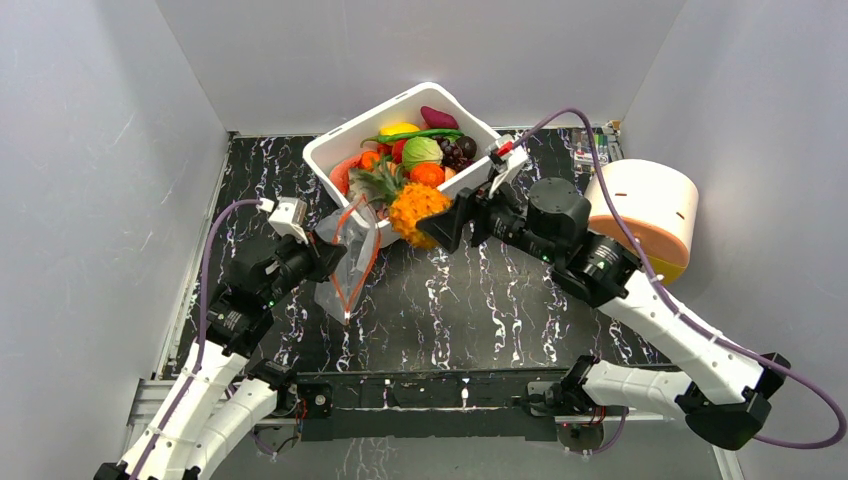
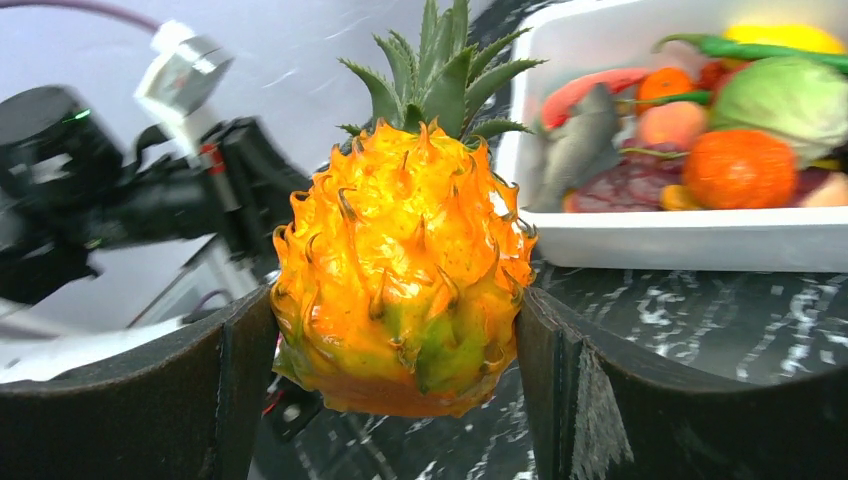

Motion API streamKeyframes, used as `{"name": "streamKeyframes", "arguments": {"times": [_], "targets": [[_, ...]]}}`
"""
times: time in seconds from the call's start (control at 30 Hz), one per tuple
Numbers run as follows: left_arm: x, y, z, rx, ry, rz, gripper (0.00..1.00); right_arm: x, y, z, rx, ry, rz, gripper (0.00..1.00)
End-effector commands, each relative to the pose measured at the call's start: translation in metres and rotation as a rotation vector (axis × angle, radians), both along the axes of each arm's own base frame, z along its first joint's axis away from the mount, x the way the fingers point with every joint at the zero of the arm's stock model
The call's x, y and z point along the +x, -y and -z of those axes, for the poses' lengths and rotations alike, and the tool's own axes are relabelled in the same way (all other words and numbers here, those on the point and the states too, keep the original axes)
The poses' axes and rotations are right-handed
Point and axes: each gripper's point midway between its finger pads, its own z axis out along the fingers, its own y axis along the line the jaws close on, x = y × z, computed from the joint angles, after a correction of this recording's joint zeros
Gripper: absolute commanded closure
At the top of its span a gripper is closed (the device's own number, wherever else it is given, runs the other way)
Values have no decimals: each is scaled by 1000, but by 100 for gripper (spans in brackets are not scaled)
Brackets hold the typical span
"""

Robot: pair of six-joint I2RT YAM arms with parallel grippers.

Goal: Place the food in the zip-top bag and seal the zipper
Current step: Pick up the fake fruit from the bin, then place the fake fruit in the zipper food storage bag.

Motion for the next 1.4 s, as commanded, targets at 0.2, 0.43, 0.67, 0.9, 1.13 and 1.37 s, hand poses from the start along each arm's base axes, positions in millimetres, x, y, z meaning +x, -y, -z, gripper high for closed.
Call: {"name": "streamKeyframes", "arguments": {"times": [0.2,0.43,0.67,0.9,1.13,1.37], "targets": [[0,11,-20,-3,103,89,100,-57,-13,15,75,-208,-238,72],[-2,17,-20,-20,94,122,100,-59,-20,48,62,-329,-246,72],[-4,17,-26,1,135,147,100,-41,-2,86,-64,-421,-63,74],[-10,30,-33,-47,178,220,100,-37,-4,92,-52,-496,-23,77],[-6,25,-19,22,157,216,100,-51,-19,55,82,-505,-126,77],[-5,27,-16,23,142,223,100,-50,-19,32,157,-487,-119,77]]}}
